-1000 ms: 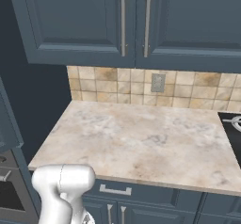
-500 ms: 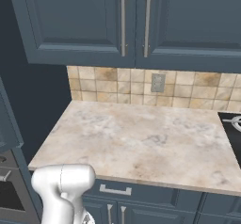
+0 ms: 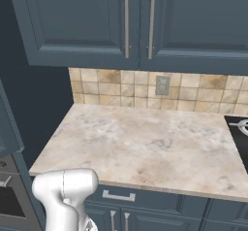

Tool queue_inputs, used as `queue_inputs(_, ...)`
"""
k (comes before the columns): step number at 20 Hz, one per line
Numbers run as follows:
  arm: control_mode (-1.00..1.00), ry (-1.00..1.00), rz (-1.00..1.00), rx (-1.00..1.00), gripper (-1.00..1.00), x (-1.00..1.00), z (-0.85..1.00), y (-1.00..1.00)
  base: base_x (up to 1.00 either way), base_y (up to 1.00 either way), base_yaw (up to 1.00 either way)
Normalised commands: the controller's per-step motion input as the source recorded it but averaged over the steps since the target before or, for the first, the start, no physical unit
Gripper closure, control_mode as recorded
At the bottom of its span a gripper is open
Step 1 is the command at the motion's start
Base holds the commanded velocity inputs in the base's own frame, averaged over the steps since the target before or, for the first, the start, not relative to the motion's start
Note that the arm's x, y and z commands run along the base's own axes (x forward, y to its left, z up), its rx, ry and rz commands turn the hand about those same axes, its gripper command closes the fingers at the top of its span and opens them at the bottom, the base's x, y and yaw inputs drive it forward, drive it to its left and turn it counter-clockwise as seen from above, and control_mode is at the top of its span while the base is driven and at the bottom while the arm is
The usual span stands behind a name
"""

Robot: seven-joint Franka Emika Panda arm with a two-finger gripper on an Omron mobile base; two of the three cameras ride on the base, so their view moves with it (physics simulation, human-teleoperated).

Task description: Close all open cabinet doors.

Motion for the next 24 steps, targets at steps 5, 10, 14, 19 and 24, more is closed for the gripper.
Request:
queue_inputs(5,-1.0,-0.07,0.03,0.0,-1.0,0.5,-0.41,0.25,0.0,0.0,0.0)
queue_inputs(10,-1.0,-0.04,0.01,0.0,-1.0,0.44,-0.34,0.35,0.0,0.0,0.0)
queue_inputs(14,-1.0,-0.02,0.01,0.0,-1.0,0.3,-0.25,0.42,0.0,0.0,0.0)
queue_inputs(19,-1.0,0.0,0.0,0.0,-1.0,0.23,-0.16,0.43,0.0,0.0,0.0)
queue_inputs(24,-1.0,0.0,0.0,0.0,-1.0,0.17,-0.07,0.45,0.0,0.0,0.0)
